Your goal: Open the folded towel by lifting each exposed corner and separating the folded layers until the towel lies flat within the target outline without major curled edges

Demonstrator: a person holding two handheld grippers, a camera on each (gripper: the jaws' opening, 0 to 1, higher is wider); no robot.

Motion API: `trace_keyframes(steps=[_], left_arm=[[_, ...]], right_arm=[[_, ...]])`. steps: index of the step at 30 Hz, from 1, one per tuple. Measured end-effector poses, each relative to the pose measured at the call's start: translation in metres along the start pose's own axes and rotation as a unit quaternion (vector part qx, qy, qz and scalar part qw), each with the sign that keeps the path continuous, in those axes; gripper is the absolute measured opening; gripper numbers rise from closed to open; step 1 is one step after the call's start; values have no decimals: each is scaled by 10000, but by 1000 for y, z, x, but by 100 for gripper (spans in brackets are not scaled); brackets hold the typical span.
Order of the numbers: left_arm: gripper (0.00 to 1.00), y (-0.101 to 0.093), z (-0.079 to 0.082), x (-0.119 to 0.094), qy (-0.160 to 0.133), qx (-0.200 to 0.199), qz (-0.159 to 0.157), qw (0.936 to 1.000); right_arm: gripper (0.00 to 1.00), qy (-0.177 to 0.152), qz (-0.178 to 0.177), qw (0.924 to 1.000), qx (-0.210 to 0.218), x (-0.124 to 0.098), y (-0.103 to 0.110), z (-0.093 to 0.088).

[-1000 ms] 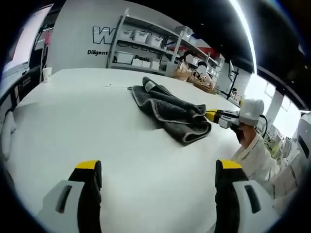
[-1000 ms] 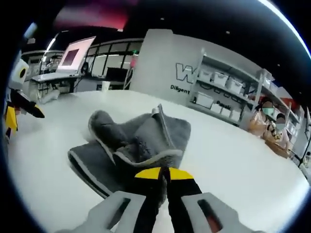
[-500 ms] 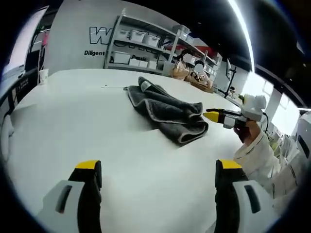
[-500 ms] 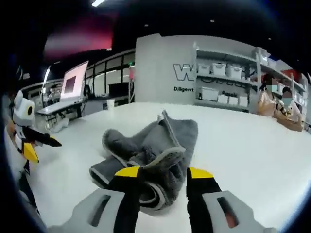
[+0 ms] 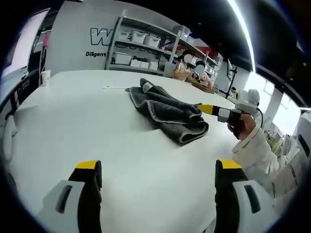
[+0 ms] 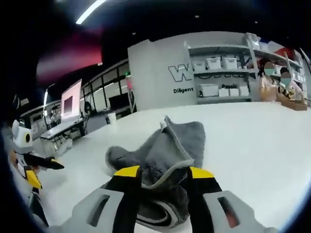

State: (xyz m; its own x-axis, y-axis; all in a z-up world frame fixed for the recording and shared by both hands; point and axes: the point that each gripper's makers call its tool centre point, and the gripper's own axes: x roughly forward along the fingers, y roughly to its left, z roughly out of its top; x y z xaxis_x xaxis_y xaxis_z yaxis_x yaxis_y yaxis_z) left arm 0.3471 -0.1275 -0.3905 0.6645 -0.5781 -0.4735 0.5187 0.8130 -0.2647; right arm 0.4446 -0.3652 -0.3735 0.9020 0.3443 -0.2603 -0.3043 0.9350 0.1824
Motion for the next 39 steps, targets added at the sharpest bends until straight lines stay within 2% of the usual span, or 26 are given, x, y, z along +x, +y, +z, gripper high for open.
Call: trace_keyframes(steps=[5,13,17,20,27,39], left_arm=[[96,-2,0,0,0,14,-20,10000],[95,-2,2,0,-41,13,-32,10000],[95,-3,-1,0,-21,8,-46,10000],[95,-3,-2,0,-16,-1,-47,10000],[95,-3,-1,0,-32,-8,-36,10000],[95,-5,0,1,-37,2,-63,10000]], right_arm=[[28,114,-124,9998,115,5,-6,-7],[18,180,-234,9992,262,2,-14,-14],[10,129,-139,9994,282,0,-9,-15],[1,46,-89,9995,289,-1,-8,-14],[0,-25,-23,9982,607,-2,-7,-17],[0,-101,62,9989,450,-10,2,-15]])
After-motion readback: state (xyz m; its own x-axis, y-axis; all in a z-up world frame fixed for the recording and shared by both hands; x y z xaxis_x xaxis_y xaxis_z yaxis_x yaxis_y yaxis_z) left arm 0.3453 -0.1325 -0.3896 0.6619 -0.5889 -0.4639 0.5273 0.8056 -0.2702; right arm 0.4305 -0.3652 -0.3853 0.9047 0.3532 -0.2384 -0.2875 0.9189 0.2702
